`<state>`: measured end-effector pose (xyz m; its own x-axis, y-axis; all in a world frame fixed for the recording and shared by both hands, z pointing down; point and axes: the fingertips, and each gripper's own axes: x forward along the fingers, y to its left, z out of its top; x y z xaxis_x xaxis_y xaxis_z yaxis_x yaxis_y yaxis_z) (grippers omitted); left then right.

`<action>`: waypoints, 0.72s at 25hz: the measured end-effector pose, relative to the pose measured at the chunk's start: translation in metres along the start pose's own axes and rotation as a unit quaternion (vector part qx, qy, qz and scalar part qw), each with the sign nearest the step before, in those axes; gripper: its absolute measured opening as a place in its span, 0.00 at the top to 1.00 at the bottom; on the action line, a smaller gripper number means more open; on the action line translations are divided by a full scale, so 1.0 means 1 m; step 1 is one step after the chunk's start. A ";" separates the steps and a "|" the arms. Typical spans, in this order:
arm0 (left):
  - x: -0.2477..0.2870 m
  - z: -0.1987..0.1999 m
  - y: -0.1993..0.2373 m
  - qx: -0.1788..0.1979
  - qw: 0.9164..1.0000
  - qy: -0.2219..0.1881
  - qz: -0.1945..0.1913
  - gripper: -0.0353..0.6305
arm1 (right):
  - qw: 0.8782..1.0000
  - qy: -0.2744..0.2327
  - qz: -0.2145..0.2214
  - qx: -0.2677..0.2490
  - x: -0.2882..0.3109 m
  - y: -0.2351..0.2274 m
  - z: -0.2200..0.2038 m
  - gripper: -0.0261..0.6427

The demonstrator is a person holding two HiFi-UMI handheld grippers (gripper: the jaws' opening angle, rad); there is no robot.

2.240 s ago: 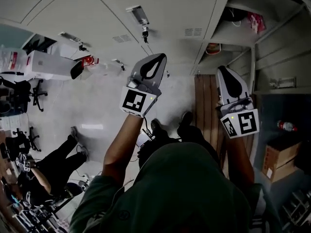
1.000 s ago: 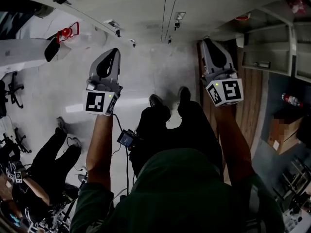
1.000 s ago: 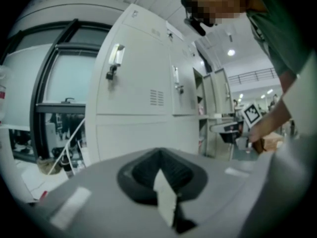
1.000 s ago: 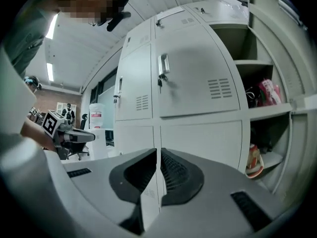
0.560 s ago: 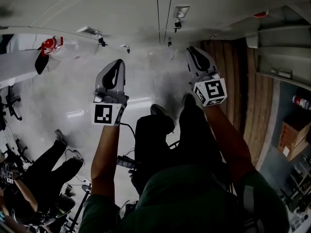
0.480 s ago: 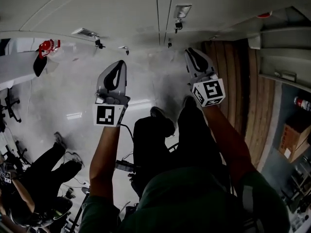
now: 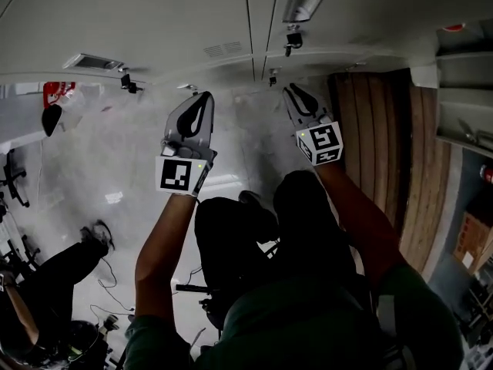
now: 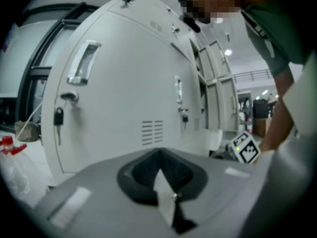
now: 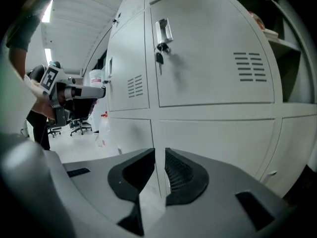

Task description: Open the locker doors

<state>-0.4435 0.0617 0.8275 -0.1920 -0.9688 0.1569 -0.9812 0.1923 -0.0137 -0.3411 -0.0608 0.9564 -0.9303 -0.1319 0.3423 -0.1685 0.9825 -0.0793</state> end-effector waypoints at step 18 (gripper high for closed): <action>0.062 -0.088 -0.018 -0.005 1.000 0.015 -0.022 0.95 | 0.998 0.062 -0.009 0.005 0.123 -0.027 -0.105 0.83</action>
<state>-0.4366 0.0116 0.9249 -0.1482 -0.9712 0.1868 -0.9884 0.1516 0.0041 -0.4166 -0.0893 1.0993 -0.8798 -0.1323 0.4566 -0.1889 0.9787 -0.0803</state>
